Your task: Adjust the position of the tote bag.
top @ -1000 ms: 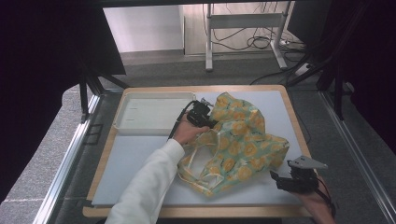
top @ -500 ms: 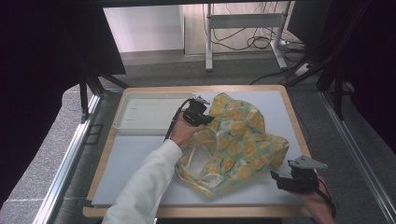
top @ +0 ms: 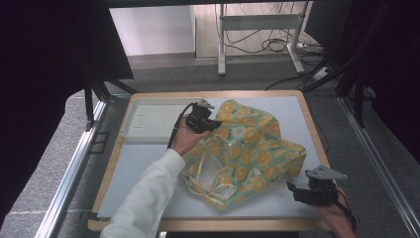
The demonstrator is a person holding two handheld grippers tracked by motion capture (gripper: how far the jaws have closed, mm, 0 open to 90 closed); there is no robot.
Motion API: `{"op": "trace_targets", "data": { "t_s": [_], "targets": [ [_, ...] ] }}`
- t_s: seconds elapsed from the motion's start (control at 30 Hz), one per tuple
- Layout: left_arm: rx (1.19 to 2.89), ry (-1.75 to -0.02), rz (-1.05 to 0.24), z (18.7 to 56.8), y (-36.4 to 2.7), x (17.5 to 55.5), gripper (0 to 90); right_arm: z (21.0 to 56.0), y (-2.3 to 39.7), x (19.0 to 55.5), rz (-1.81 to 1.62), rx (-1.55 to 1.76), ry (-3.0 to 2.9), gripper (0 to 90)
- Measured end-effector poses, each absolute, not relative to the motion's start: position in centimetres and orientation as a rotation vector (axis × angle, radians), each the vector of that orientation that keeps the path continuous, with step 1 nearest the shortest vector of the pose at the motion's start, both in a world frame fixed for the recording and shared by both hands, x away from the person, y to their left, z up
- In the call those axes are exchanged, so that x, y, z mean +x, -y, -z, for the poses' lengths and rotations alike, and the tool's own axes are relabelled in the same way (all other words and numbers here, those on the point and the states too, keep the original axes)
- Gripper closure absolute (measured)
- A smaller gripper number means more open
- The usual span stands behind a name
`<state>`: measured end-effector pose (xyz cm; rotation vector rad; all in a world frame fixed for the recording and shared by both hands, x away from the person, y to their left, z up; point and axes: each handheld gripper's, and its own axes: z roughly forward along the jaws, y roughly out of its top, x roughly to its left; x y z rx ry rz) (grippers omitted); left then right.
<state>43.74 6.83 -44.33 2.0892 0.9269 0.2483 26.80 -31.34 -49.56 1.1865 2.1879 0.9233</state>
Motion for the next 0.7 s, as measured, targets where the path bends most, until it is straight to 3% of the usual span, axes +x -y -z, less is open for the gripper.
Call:
{"op": "trace_targets", "data": {
  "t_s": [0.3, 0.7],
  "targets": [
    [2.083, -0.910, -0.234, 44.0, -7.2, 43.6, 88.4, 48.6, 31.5, 25.9, -0.915, 1.170, -2.159, 23.3],
    [2.075, -0.901, -0.218, 43.9, -7.7, 43.3, 88.3, 48.1, 31.7, 26.6, -0.833, 1.154, -2.152, 31.8]
  ]
}}
